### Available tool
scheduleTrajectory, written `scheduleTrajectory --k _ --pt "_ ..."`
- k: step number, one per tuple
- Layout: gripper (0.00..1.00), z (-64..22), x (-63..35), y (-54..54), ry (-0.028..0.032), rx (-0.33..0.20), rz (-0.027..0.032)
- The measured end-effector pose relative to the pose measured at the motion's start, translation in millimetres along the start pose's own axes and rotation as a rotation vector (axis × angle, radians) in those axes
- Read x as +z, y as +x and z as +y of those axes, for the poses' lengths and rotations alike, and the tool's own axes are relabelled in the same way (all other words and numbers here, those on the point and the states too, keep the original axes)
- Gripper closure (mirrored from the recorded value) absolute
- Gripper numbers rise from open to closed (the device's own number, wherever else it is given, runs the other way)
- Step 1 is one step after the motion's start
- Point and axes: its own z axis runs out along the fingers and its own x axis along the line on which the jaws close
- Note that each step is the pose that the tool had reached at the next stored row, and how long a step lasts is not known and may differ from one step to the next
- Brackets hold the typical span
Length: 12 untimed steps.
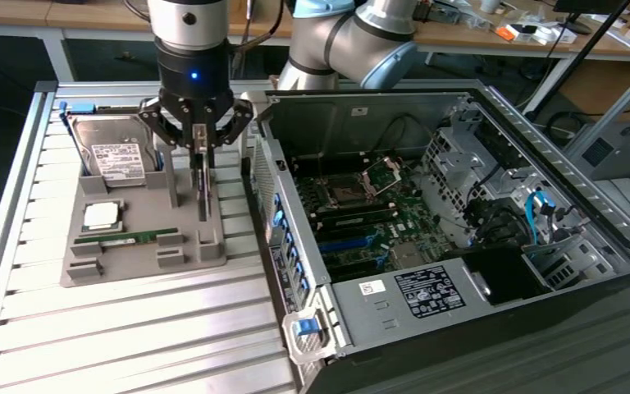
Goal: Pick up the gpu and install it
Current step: 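Pick up the gpu and move the gpu toward the slot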
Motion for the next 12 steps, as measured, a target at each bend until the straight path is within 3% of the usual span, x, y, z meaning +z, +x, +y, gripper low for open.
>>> scheduleTrajectory --k 3,7,12 --pt "0.73 -0.1 -4.8 -0.1 0.0001 0.0 0.0" --pt "0.73 -0.5 -20.4 -0.6 0.0 0.0 0.0" --pt "0.73 -0.6 -23.6 -0.7 0.0 0.0 0.0"
